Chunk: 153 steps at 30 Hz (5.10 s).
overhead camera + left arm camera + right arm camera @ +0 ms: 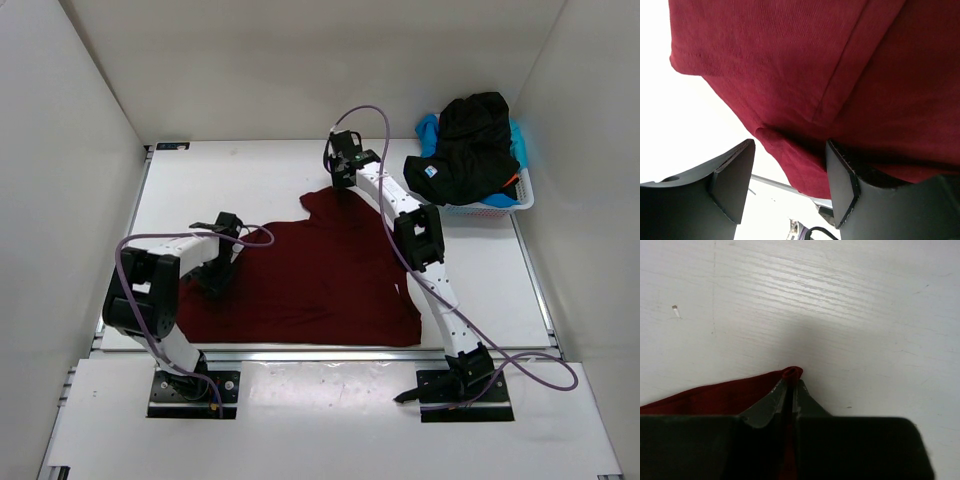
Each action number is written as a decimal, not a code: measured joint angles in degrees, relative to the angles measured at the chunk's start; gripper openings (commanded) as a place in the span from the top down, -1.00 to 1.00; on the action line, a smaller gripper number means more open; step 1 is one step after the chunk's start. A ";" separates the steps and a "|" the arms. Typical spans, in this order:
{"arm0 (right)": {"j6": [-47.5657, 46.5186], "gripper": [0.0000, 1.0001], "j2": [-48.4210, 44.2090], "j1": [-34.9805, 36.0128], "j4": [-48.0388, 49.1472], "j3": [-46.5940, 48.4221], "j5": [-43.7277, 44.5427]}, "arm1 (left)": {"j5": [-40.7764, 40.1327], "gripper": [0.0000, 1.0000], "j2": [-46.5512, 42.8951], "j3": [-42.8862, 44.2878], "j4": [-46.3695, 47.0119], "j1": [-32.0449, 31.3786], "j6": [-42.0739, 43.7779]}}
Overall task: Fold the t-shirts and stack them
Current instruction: Grap the side of the flattened tshirt furthest away from the robot with both arms, then fold the other side of the tshirt into a rectangle
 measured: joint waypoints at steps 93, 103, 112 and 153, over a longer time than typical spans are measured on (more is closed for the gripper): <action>0.11 1.00 -0.98 0.15 -8.07 2.69 -2.23 | 7.93 0.65 2.08 3.17 3.02 -0.81 2.73; -0.11 1.00 -1.03 0.15 -8.13 2.69 -2.21 | 9.68 0.85 2.49 3.48 2.49 0.44 2.73; -0.98 0.99 -5.62 -0.61 -9.31 0.85 -1.16 | 8.26 0.84 -1.29 5.01 3.98 1.86 3.23; 6.45 1.00 -70.84 -0.48 0.35 -77.59 -14.95 | -0.28 0.84 -9.62 -0.09 16.37 8.31 22.43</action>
